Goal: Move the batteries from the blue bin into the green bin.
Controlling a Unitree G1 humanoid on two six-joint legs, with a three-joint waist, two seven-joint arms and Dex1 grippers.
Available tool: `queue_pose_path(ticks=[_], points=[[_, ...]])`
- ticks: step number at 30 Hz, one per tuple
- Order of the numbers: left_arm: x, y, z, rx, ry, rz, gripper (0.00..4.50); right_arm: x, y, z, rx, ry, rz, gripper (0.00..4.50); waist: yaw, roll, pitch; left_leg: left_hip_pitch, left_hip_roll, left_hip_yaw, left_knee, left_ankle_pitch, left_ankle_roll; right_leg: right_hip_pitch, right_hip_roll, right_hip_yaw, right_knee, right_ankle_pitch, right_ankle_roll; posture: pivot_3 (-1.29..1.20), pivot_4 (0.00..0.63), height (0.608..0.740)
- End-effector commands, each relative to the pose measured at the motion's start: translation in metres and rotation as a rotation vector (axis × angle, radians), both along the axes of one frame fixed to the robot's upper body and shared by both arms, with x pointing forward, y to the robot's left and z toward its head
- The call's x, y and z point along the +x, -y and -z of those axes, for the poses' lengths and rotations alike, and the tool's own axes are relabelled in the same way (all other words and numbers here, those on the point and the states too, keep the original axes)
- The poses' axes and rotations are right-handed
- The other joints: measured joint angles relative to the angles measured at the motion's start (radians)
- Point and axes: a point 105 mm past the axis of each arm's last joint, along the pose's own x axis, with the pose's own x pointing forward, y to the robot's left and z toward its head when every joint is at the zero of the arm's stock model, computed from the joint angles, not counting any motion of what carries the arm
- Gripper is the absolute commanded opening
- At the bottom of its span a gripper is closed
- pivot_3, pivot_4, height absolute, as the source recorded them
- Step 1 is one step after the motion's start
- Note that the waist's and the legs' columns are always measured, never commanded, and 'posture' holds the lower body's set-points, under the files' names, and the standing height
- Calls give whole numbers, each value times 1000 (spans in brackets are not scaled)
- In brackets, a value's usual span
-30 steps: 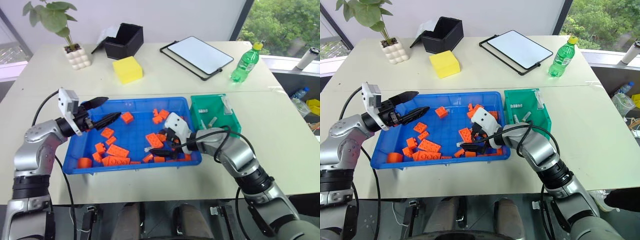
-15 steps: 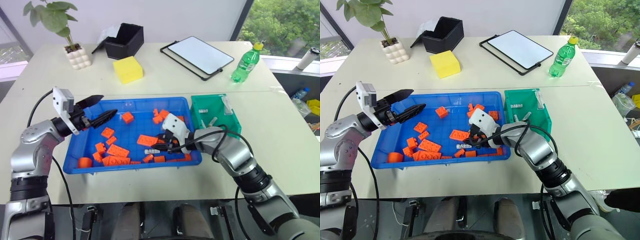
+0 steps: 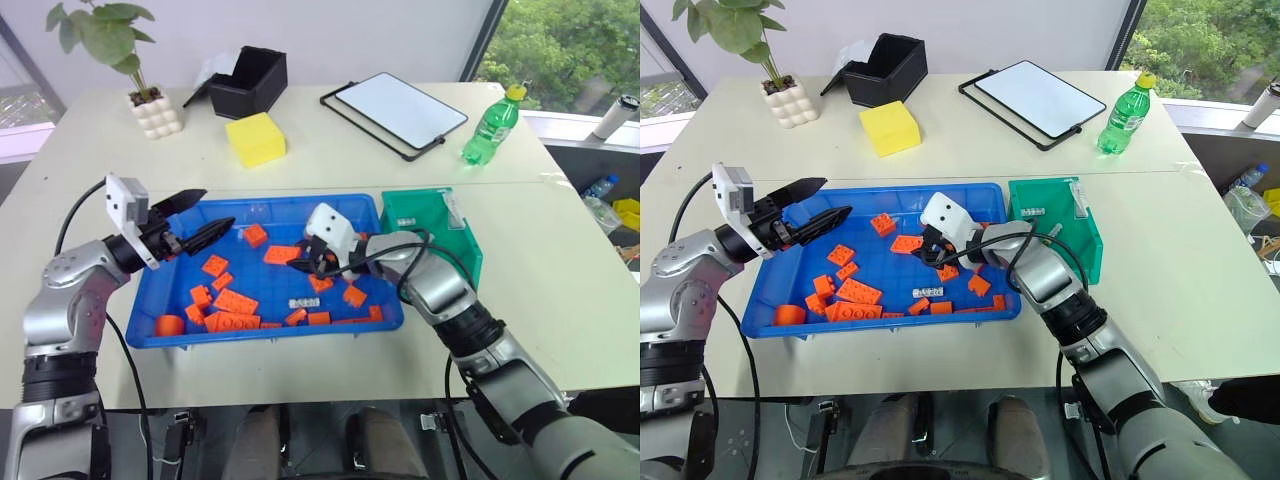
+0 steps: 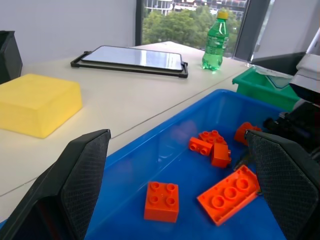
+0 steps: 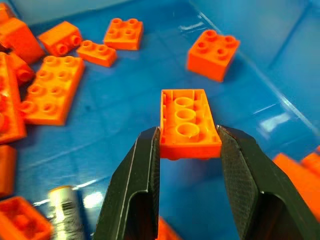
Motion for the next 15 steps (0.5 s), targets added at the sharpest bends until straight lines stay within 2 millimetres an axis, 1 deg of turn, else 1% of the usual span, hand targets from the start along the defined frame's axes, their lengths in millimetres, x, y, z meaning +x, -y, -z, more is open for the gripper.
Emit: queue_pose_path(ticks=[1,3,7,10,12,15], points=[[-6,-2,-14,2,64,-6,4500,3,-6,-8,1,47,-33,3066,0,0,0,0,0,0,0,0,0,0,0,0,0,0,0,0,150,740],[-7,-2,-13,3,63,-11,4500,6,-5,-13,0,61,-31,3960,-1,0,0,0,0,0,0,0,0,0,0,0,0,0,0,0,150,740],[-9,-4,-13,5,60,-18,4500,2,1,-27,10,60,-67,3960,0,0,0,0,0,0,0,1,-1,0,0,0,0,0,0,0,150,740],[-10,-4,-12,6,55,-19,4500,-12,12,-38,20,29,-151,3960,3,0,0,0,0,0,0,0,0,0,0,0,0,0,0,0,150,740],[-10,-5,-11,7,52,-19,4500,-23,20,-38,9,5,-209,3960,5,0,0,0,0,0,0,-1,1,0,-1,0,0,0,0,0,150,740],[-9,-4,-11,6,50,-17,4500,-35,30,-31,-13,-33,-261,3960,4,0,0,0,0,0,0,-1,2,1,-1,0,-1,0,0,0,150,740]])
